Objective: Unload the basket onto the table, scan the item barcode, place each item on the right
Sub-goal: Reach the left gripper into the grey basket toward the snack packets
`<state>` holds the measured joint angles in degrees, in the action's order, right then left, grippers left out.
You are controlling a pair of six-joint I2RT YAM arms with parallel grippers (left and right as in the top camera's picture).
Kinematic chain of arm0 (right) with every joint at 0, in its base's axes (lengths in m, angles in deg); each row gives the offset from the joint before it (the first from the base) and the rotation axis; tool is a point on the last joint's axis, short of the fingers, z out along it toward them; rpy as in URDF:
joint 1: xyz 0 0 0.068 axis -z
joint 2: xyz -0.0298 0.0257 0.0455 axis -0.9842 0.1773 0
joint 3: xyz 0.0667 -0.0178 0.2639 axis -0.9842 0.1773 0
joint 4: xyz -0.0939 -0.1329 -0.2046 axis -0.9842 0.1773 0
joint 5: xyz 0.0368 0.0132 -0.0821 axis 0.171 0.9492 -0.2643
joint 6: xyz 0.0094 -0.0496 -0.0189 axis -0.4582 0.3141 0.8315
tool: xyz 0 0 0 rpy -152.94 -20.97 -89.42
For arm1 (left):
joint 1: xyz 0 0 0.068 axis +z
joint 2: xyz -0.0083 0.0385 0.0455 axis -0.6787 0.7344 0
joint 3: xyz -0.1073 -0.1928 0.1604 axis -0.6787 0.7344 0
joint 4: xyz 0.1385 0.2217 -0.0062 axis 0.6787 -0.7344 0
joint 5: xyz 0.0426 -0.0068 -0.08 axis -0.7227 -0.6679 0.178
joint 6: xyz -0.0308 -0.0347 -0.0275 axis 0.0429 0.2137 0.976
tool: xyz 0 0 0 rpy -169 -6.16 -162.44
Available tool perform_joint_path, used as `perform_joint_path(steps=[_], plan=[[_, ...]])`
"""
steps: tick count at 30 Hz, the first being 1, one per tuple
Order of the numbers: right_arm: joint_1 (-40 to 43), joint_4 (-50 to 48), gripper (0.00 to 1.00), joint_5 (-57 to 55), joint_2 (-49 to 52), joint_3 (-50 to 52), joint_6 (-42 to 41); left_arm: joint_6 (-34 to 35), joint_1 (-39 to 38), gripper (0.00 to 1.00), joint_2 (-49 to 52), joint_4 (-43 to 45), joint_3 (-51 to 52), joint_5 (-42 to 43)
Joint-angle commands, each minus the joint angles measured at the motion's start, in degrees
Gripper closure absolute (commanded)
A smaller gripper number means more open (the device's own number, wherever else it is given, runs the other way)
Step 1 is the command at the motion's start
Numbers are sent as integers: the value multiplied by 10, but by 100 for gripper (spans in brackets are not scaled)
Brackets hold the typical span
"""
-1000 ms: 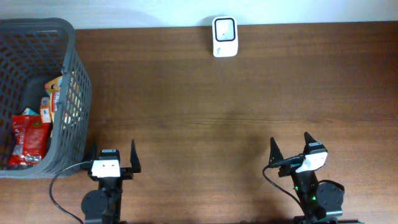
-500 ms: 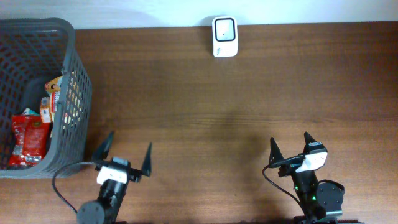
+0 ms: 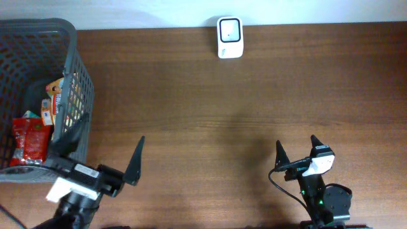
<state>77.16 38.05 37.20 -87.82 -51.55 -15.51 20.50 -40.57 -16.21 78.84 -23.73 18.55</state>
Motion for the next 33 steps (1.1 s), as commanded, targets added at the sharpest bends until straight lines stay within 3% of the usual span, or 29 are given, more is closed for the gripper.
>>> perform_joint_path(steps=[1,3,4,7,8,11,14,18,21,31,32,33], plan=[[-4,0,2,3,-1,5,4,-8,2,1,91,-90,-148,-93],[-4,0,2,3,-1,5,4,-14,2,1,210,-256,-316,-167],[-4,0,2,3,-1,5,4,-14,2,1,304,-397,-444,-187],[-4,0,2,3,-1,5,4,-14,2,1,515,-629,-723,-165],[-4,0,2,3,-1,5,4,-10,3,1,550,-644,-763,-176],[-4,0,2,3,-1,5,4,137,38,1,644,-666,-872,-332],[-4,0,2,3,-1,5,4,269,175,1,689,-684,-905,-350],[-4,0,2,3,-1,5,4,323,290,1,736,-691,-905,-345],[-4,0,2,3,-1,5,4,300,320,1,777,-731,-905,-338],[-4,0,2,3,-1,5,4,257,321,1,955,-719,-902,-331],[-4,0,1,3,-1,5,4,238,321,4,970,-730,-902,-305],[-4,0,2,3,-1,5,4,151,321,3,992,-725,-901,-222]])
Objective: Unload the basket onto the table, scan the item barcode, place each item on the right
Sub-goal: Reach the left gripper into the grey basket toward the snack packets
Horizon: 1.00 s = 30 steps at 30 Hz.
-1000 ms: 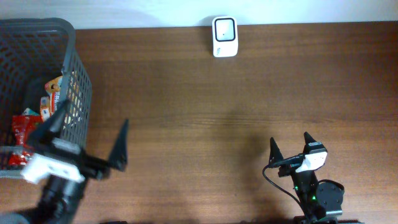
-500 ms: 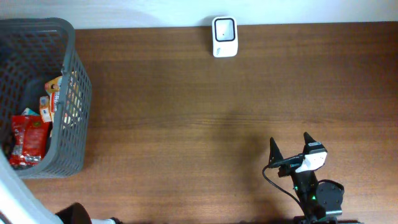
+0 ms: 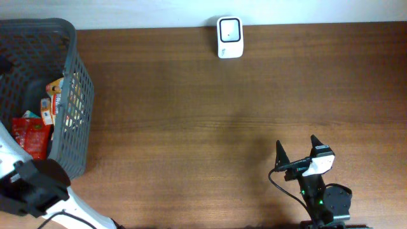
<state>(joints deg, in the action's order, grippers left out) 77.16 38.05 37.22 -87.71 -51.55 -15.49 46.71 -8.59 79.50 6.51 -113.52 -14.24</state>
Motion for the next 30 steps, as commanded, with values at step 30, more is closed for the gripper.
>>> perform_joint_path(steps=[30], plan=[[-4,0,2,3,-2,5,4,-137,-32,21,179,-116,-77,46]])
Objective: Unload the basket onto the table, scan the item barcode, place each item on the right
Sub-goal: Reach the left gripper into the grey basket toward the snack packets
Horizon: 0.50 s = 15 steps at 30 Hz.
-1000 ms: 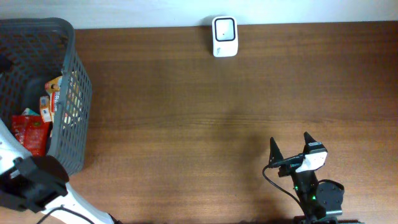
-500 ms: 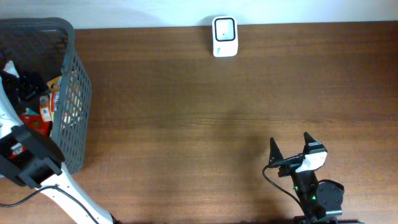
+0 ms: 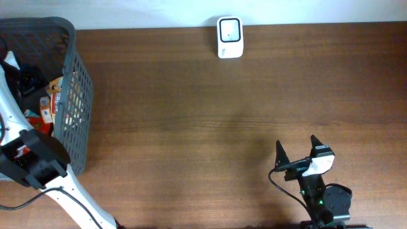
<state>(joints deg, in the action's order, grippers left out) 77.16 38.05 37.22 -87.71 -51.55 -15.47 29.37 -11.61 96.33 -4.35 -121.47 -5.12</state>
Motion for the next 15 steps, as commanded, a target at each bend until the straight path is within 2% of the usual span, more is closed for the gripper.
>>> perform_joint_path(steps=[1,6,8,12,15], plan=[[-4,0,2,3,-2,5,4,57,-4,21,10,-11,16,-69],[-4,0,2,3,-2,5,3,57,-23,26,10,16,88,-73],[-4,0,2,3,-2,5,3,57,-30,35,10,24,101,-73],[-4,0,2,3,-2,5,4,113,-37,35,10,26,132,-81],[-4,0,1,3,-2,5,4,112,-36,32,10,43,142,-83]])
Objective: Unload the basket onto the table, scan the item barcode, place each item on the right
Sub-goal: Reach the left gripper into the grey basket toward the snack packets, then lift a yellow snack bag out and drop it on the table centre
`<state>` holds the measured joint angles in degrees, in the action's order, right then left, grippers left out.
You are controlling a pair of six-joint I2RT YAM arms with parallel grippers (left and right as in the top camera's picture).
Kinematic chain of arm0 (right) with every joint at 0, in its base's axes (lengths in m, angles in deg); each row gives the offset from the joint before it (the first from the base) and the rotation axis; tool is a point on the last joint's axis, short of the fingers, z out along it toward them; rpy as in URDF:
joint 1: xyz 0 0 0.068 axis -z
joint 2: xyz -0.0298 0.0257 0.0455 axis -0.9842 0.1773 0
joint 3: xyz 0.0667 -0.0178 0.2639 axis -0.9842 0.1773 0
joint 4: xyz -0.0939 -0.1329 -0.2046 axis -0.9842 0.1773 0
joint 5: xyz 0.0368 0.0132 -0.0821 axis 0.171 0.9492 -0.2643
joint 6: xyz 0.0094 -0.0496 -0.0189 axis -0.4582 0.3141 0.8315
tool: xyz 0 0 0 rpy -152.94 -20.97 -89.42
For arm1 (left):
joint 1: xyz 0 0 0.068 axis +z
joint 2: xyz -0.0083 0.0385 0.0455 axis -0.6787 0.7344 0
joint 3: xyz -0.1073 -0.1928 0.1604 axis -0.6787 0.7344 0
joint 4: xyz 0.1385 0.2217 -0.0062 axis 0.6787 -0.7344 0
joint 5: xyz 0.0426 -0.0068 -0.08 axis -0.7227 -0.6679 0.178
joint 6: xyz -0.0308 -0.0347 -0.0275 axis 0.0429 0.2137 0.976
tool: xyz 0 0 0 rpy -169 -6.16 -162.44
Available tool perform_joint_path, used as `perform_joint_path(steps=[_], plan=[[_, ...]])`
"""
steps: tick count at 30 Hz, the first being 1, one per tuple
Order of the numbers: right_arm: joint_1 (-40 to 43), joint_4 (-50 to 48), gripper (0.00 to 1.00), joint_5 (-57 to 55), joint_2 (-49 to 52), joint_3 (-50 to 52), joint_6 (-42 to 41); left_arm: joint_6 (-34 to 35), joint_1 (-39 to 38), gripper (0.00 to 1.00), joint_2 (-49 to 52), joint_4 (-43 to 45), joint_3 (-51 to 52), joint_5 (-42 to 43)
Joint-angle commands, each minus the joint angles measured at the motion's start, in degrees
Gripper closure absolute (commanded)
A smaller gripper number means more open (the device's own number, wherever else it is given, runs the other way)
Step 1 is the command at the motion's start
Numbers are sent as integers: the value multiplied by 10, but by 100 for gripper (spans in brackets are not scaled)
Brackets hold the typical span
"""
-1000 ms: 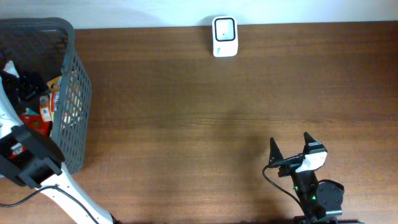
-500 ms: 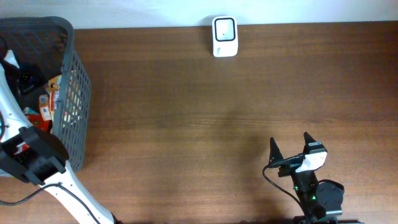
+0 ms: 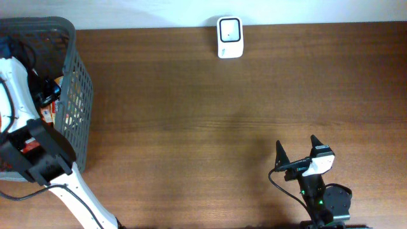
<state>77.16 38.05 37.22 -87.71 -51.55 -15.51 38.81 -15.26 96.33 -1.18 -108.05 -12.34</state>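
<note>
A white barcode scanner (image 3: 229, 28) stands at the table's far edge, in the middle. The grey plastic basket (image 3: 81, 95) at the far left holds several red and orange snack packets (image 3: 46, 115). My left arm reaches down into the basket, and my left gripper (image 3: 44, 93) is low among the packets, its fingers hidden by the wrist. Whether it holds anything cannot be told. My right gripper (image 3: 297, 149) rests at the near right with its fingers spread and nothing between them.
The brown wooden table (image 3: 203, 127) stretches between basket and scanner. The basket's tall mesh wall (image 3: 75, 70) rises around my left gripper. A pale wall runs behind the far table edge.
My left arm has shifted a little to the right inside the basket, and its gripper now sits lower, over the orange packets. The right arm has not moved.
My left gripper first stood open on the table in front of the basket. Then the arm had swung left to the basket's near corner. Later it was over the basket's far left side, and now it is down among the packets. The right arm stayed still throughout.
</note>
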Motion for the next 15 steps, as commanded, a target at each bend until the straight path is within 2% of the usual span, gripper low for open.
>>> perform_joint_path(steps=[1,3,12,13,15], plan=[[-4,0,2,3,-2,5,4,11,0,30,10,21,10,-11],[-4,0,2,3,-2,5,4,3,0,20,10,38,24,-11],[-4,0,2,3,-2,5,4,3,0,24,11,78,115,-2],[-4,0,1,3,-2,5,4,3,0,34,11,78,121,-2],[-4,0,2,3,-2,5,4,3,0,62,11,78,127,-2]])
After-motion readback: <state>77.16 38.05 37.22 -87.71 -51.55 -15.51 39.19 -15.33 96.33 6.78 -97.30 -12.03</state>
